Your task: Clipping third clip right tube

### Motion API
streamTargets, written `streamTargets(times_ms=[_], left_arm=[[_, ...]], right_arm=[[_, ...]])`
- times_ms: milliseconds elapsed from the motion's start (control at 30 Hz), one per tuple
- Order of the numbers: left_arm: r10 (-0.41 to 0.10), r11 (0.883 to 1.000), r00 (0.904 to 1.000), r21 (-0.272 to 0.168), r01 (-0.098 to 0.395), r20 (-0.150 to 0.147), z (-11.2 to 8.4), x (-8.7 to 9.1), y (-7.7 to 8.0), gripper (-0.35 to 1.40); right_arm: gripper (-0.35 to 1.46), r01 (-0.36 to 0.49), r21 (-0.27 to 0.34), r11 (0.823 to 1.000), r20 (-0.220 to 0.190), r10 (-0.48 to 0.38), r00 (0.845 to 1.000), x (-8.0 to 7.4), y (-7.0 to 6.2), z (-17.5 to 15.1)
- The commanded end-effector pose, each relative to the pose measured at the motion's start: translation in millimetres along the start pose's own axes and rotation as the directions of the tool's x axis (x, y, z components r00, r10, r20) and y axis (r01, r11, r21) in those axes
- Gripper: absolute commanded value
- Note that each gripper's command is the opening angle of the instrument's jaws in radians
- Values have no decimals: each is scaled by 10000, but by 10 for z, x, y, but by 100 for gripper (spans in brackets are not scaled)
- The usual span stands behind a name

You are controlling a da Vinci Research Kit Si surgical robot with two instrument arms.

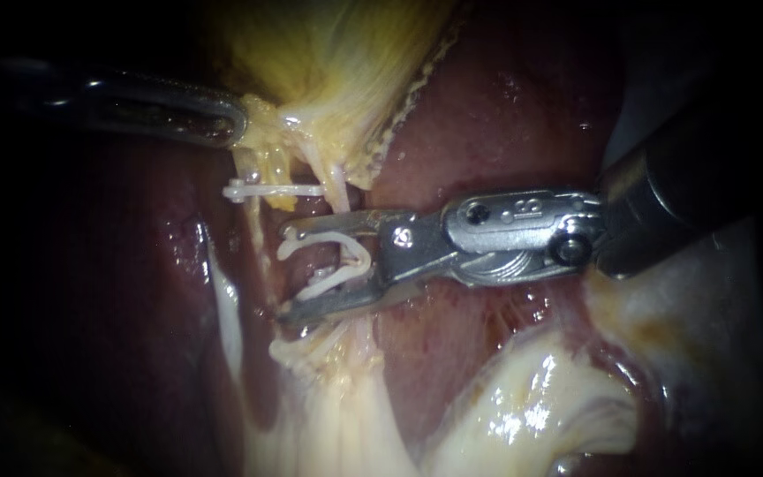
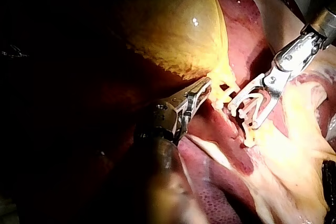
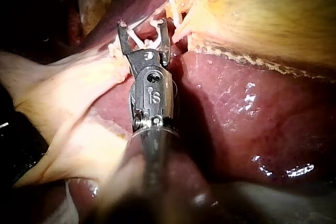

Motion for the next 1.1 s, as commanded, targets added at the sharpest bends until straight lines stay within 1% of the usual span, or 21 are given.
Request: streamTargets(times_ms=[33, 133, 333, 433, 567, 767, 900, 1100], left_arm=[[1, 10000, 10000, -1, -1, -3, 0, 0, 0, -35], [2, 10000, 10000, 0, -2, -4, 0, 0, 0, -35], [5, 10000, 10000, 6, -5, -5, -1, 1, 0, -35], [6, 10000, 10000, 8, -6, -6, -1, 1, 1, -35], [8, 10000, 10000, 12, -8, -7, -2, 1, 1, -35], [-49, 10000, 10000, 16, 49, -6, -3, 1, 1, -35], [-48, 10000, 10000, 18, 48, -6, -3, 2, 1, -35], [-48, 10000, 10000, 16, 48, -6, -3, 2, 1, -35]], right_arm=[[48, 2, -4, 10000, -17, -2, 10000, 0, 0, 0], [48, -67, 58, 10000, -107, 67, 9999, 3, -3, -4], [48, -339, 174, 9993, -146, 341, 9993, 20, -10, -27], [48, -537, 240, 9983, -154, 541, 9984, 21, -12, -41], [47, -761, 296, 9967, -147, 765, 9970, 14, -11, -55], [47, -1103, 322, 9934, -107, 1107, 9938, 1, 1, -67], [47, -1268, 264, 9916, 72, 1266, 9919, -7, 11, -67], [47, -1649, 215, 9861, 81, 1647, 9863, -18, 25, -61]])
